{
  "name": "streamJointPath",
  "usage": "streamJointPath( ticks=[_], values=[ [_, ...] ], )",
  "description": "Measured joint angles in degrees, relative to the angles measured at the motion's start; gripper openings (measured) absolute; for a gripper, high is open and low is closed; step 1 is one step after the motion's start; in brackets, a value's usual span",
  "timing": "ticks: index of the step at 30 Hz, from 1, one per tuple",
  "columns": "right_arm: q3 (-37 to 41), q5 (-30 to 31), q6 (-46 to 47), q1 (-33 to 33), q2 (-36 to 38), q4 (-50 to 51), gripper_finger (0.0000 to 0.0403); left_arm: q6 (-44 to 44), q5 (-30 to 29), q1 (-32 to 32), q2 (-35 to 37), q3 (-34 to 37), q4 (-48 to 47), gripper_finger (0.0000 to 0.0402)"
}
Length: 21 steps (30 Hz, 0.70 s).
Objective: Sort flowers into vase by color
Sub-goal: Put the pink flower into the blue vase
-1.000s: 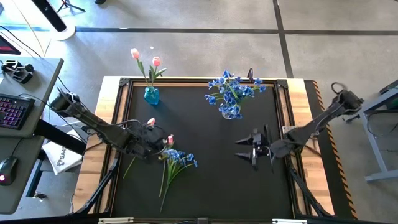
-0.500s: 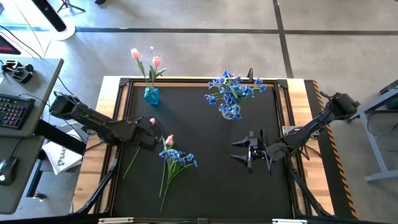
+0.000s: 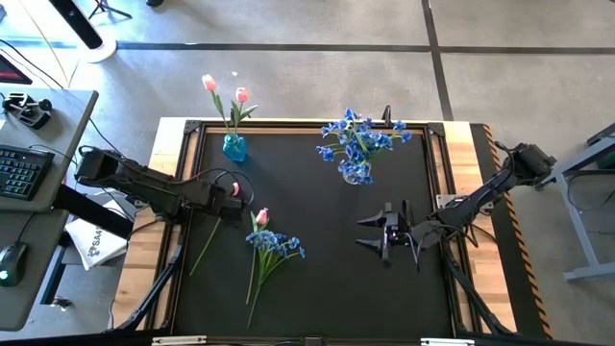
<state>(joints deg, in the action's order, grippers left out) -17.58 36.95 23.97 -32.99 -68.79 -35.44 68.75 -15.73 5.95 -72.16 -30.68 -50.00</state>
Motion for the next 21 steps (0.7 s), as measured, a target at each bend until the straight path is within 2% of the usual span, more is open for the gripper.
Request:
streamJointPath(
  ticks=[5,9,12,15,18,21],
  values=[
    [0.00,-0.04,0.14,0.00,0.00,0.00,0.0275,-2.87,0.16,0.01,0.04,-0.03,0.59,0.0017],
    [-0.02,-0.04,0.14,0.00,0.00,0.02,0.0275,-4.93,-2.14,0.50,1.57,-2.03,0.48,0.0009],
    [-0.02,-0.07,0.16,0.00,0.00,0.00,0.0275,-9.14,-8.01,1.46,4.29,-5.46,1.80,0.0003],
    [-0.02,-0.07,0.17,0.00,0.00,0.00,0.0275,-19.79,-15.75,2.25,8.56,-8.48,11.21,0.0003],
    [-0.02,-0.07,0.15,0.00,0.00,0.00,0.0275,-36.26,-22.17,1.77,13.48,-8.98,26.86,0.0001],
    [-0.02,-0.07,0.17,0.00,0.00,0.00,0.0275,-52.63,-25.78,-0.74,18.22,-8.98,40.04,0.0001]
  ],
)
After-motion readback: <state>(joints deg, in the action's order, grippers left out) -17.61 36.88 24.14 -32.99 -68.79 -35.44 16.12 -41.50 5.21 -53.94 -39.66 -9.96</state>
